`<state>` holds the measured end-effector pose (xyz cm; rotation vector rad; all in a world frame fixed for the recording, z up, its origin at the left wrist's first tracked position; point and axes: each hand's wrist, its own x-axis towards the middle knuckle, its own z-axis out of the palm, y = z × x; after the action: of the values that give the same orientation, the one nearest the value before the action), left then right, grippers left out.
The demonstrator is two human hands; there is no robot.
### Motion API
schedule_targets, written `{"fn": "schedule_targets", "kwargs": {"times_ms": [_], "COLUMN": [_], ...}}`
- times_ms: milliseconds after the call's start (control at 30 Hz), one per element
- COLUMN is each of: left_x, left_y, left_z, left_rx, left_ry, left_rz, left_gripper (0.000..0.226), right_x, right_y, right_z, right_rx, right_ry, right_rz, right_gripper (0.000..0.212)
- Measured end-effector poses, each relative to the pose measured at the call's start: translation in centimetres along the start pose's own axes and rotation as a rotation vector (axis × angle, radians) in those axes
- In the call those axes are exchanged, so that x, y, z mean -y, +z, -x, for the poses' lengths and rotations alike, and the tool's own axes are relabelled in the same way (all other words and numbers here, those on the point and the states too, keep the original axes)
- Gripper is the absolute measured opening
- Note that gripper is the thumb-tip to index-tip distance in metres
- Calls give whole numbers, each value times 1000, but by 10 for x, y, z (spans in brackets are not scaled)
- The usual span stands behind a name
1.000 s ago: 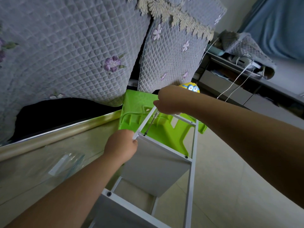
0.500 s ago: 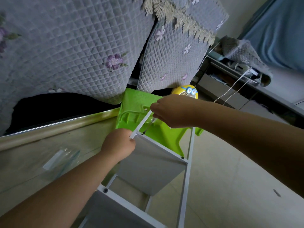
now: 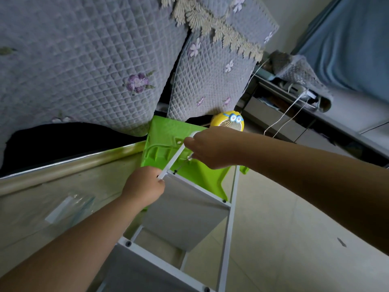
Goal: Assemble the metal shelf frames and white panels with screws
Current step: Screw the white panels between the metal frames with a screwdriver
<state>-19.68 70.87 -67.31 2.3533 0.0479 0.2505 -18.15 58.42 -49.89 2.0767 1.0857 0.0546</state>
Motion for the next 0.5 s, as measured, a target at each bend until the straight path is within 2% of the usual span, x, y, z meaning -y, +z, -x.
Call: {"fn": "schedule_targets", "kwargs": {"times_ms": [100, 233, 300, 367, 500], "left_x": [-3, -5, -2, 0, -6], "left_y": [1, -2, -3, -2, 4], "left_z": [1, 2, 2, 3, 2], "left_rx": [-15, 1, -9, -6, 11], "left_ry": [-12, -9, -5, 5, -13], "left_rz": [-19, -19, -14, 14, 69], "left_gripper": [22, 22, 28, 24, 23], "right_x": [-1, 2, 2, 1, 7], "right_y": [-4, -8, -9, -10, -18], "right_z": [-3, -5, -3, -2, -17], "right_rx": [-40, -50, 6, 80, 191], "right_ry": [-63, -128, -145, -144, -78], "right_rz": [55, 212, 285, 313, 254], "right_gripper": [25, 29, 30, 27, 29]}}
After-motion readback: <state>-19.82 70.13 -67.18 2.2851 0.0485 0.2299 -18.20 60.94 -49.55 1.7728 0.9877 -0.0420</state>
